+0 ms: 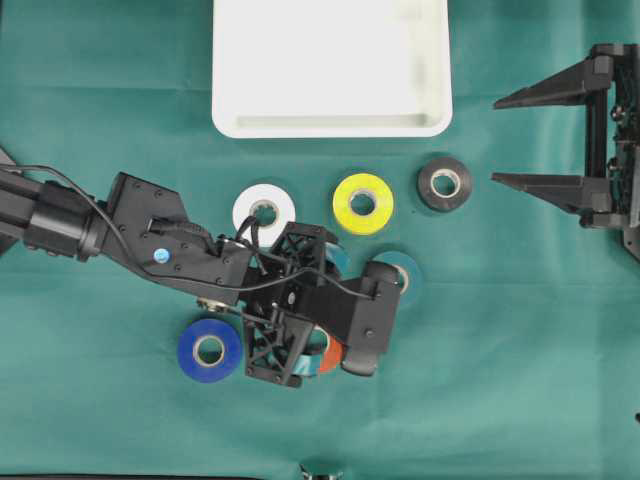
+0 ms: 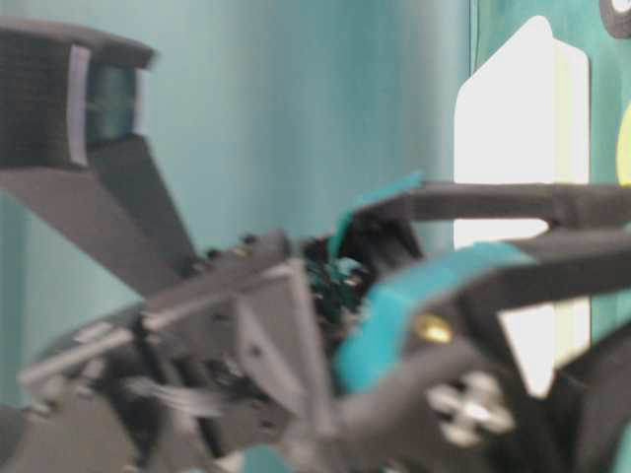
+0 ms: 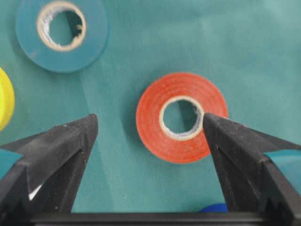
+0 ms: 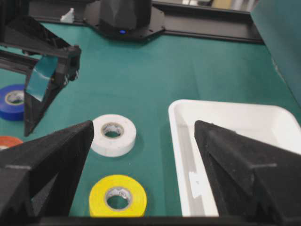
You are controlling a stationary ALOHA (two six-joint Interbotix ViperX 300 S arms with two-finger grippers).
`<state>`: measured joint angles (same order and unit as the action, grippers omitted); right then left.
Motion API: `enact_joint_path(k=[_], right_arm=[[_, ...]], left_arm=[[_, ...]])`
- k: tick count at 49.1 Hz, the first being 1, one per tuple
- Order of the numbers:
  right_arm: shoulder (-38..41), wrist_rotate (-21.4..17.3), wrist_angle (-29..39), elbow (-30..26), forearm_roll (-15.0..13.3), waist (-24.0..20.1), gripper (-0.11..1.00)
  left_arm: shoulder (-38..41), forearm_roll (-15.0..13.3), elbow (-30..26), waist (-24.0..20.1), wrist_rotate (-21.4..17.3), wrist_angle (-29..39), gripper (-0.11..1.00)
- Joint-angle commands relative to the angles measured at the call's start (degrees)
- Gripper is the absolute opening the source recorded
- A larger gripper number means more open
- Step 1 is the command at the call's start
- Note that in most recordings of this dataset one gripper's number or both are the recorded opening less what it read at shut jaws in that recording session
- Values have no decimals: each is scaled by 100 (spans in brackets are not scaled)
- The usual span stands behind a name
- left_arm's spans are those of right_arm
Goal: Pick up the tape from a random location and place it into the white case.
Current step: 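Move the left gripper over the orange-red tape roll, then lower the left gripper and close it on the orange-red roll's rim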
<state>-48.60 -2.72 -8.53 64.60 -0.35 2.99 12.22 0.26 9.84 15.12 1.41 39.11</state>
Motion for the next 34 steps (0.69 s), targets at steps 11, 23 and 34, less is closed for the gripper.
enact_joint_path(k=[11, 23, 34], right_arm=[[62, 9, 53, -114, -9, 9, 88], [123, 9, 44, -105, -9, 9, 88], [193, 9, 35, -105, -9, 9, 88]], left_arm=[[35, 9, 229, 70, -18, -439, 97], [176, 9, 290, 88, -44, -624, 97], [396, 9, 308, 88, -220, -835, 97]])
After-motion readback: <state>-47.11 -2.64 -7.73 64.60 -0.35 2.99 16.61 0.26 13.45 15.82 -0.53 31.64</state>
